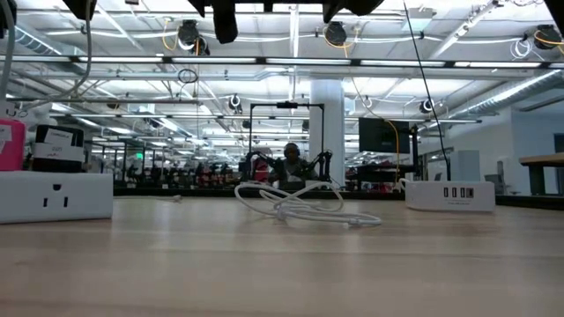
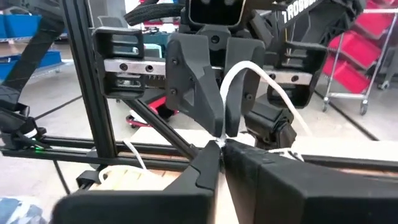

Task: Insert USB
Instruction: Insert the top right white cable charger into the black adapter charger

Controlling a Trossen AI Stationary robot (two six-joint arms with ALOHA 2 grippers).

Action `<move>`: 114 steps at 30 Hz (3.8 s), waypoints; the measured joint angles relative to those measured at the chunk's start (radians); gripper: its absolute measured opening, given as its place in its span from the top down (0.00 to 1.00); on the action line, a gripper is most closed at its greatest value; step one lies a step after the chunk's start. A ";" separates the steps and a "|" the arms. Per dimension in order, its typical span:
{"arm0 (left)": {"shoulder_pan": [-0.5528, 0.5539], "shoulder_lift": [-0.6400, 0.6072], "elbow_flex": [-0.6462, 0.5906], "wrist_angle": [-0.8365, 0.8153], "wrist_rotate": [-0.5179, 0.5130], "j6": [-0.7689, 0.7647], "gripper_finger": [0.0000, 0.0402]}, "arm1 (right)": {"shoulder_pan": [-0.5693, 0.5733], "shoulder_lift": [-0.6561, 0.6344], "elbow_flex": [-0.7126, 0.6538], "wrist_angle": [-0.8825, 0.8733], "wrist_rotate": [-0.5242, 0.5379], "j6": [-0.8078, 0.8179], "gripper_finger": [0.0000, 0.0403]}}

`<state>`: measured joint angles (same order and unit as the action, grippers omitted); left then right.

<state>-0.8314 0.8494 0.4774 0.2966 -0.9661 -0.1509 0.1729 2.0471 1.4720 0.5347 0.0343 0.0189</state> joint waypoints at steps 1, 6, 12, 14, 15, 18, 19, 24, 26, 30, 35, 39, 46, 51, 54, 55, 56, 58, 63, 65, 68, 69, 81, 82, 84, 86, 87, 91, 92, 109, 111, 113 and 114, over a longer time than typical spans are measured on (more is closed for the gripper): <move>0.000 -0.001 0.000 0.000 0.000 0.000 0.98 | -0.003 -0.005 0.000 -0.011 -0.004 0.012 0.96; 0.000 -0.003 0.000 -0.009 -0.008 0.000 0.98 | -0.005 -0.035 0.000 -0.120 -0.013 0.033 0.85; 0.000 -0.003 0.000 -0.074 -0.004 -0.045 0.98 | -0.016 -0.061 -0.001 -0.188 -0.026 0.150 0.69; 0.000 -0.003 0.000 -0.098 -0.002 -0.070 0.98 | -0.023 -0.056 -0.001 -0.190 -0.057 0.182 0.66; 0.000 -0.003 0.000 -0.109 -0.001 -0.078 0.98 | -0.026 -0.048 -0.001 -0.173 -0.064 0.192 0.65; 0.000 -0.003 0.000 -0.111 0.006 -0.079 0.98 | -0.032 -0.023 -0.001 -0.141 -0.068 0.221 0.66; 0.000 -0.003 0.000 -0.111 0.007 -0.079 0.98 | -0.036 -0.014 -0.001 -0.133 -0.069 0.230 0.67; 0.000 -0.003 0.000 -0.126 0.009 -0.086 0.98 | -0.045 0.019 -0.002 -0.073 -0.093 0.266 0.70; 0.000 -0.003 0.000 -0.132 0.011 -0.093 0.98 | -0.046 0.020 -0.001 -0.043 -0.093 0.261 0.72; 0.000 -0.003 0.000 -0.156 0.012 -0.113 0.98 | -0.048 0.020 -0.001 -0.023 -0.094 0.251 0.79; 0.000 -0.003 0.000 -0.160 0.012 -0.125 0.98 | -0.049 0.020 -0.001 -0.037 -0.094 0.250 0.85; 0.000 -0.003 0.000 -0.158 0.012 -0.126 0.98 | -0.049 0.020 -0.001 -0.038 -0.093 0.250 0.84; 0.000 -0.003 0.000 -0.156 0.012 -0.126 0.98 | -0.049 0.020 -0.001 -0.037 -0.123 0.249 0.81; 0.000 -0.003 0.000 -0.156 0.013 -0.126 0.98 | -0.049 0.020 -0.001 -0.038 -0.137 0.248 0.84; 0.000 -0.003 0.000 -0.156 0.012 -0.128 0.98 | -0.049 0.029 0.000 -0.028 -0.136 0.254 0.86; 0.000 -0.003 0.000 -0.157 0.012 -0.129 0.98 | -0.049 0.031 0.000 -0.033 -0.136 0.257 0.86; 0.000 -0.003 0.000 -0.156 0.012 -0.129 0.98 | -0.049 0.033 0.000 -0.037 -0.136 0.257 0.85; 0.000 -0.003 0.000 -0.156 0.012 -0.129 0.98 | -0.049 0.044 0.001 -0.018 -0.132 0.266 0.84; 0.000 -0.003 0.000 -0.156 0.012 -0.130 0.98 | -0.049 0.050 0.007 -0.006 -0.135 0.278 0.82; 0.000 -0.003 0.000 -0.156 0.012 -0.130 0.98 | -0.049 0.050 0.009 -0.007 -0.135 0.277 0.83; 0.000 -0.003 0.000 -0.156 0.012 -0.130 0.98 | -0.050 0.050 0.010 -0.007 -0.133 0.277 0.90; 0.000 -0.003 0.000 -0.156 0.012 -0.130 0.98 | -0.050 0.050 0.010 -0.007 -0.132 0.274 0.93; 0.000 -0.001 0.001 -0.199 0.144 -0.182 0.98 | -0.055 0.151 0.016 0.115 -0.237 0.191 0.99; 0.000 0.002 0.001 -0.218 0.153 -0.202 0.98 | -0.056 0.166 0.015 0.138 -0.254 0.179 0.99; 0.000 0.011 0.002 -0.267 0.170 -0.254 0.98 | -0.060 0.195 0.015 0.169 -0.281 0.158 0.99; 0.000 0.031 0.002 -0.319 0.186 -0.310 0.99 | -0.063 0.225 0.028 0.163 -0.307 0.156 1.00; 0.000 0.044 0.002 -0.340 0.193 -0.342 0.99 | -0.064 0.239 0.037 0.162 -0.317 0.156 1.00; -0.018 0.108 0.003 -0.365 0.196 -0.403 0.99 | -0.068 0.292 0.105 0.097 -0.356 0.133 1.00; -0.025 0.121 0.004 -0.362 0.196 -0.417 0.99 | -0.068 0.306 0.127 0.078 -0.366 0.124 1.00; -0.090 0.166 0.005 -0.502 0.094 -0.603 0.99 | -0.101 0.352 0.231 -0.122 -0.382 -0.010 1.00; -0.090 0.172 0.005 -0.499 0.092 -0.604 0.99 | -0.102 0.352 0.231 -0.137 -0.383 -0.019 1.00; -0.090 0.176 0.005 -0.499 0.095 -0.606 0.99 | -0.101 0.352 0.231 -0.151 -0.382 -0.035 1.00; -0.090 0.181 0.005 -0.499 0.095 -0.612 0.99 | -0.100 0.351 0.232 -0.160 -0.382 -0.041 1.00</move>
<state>-0.9215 1.0299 0.4824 -0.2022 -0.8711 -0.7628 0.0731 2.3984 1.7036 0.3751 -0.3480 -0.0218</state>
